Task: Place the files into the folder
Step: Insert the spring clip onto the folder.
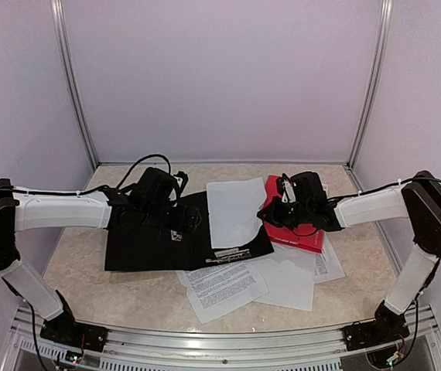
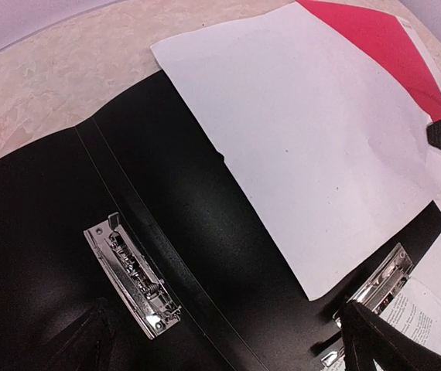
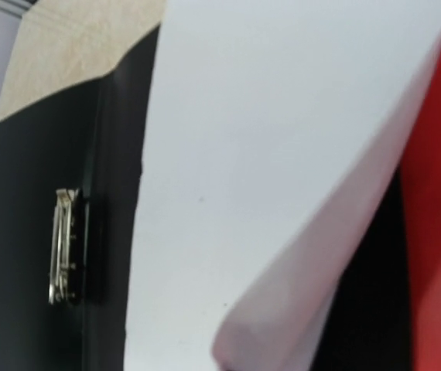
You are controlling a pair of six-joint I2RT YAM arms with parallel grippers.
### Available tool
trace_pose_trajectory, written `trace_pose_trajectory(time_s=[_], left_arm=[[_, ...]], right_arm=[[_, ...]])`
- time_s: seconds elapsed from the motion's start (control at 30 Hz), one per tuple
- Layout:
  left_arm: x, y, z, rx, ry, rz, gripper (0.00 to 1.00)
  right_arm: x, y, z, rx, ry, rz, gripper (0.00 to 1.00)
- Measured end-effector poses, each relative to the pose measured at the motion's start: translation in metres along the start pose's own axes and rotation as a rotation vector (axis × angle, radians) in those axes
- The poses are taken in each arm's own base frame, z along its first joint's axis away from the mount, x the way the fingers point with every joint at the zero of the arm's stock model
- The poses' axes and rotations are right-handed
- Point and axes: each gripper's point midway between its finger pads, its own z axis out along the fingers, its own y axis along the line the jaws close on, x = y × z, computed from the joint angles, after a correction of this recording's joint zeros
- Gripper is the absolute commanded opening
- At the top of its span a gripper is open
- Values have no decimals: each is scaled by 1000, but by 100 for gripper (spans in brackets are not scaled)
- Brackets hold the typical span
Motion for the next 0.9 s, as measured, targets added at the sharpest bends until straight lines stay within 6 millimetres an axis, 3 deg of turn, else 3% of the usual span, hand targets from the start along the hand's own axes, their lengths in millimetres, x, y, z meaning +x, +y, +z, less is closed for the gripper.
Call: trace_pose_trajectory(time_s=[0.17, 0.33, 0.9], left_arm=[[-1, 0, 0, -1, 2, 8, 99], [2, 0, 2, -4, 13, 14, 99], [-3, 0, 1, -8, 12, 18, 99]], right_arm=[[6, 1, -13, -4, 2, -20, 0], [10, -1, -13, -4, 8, -39, 0], [5, 20, 8, -151, 1, 59, 0]])
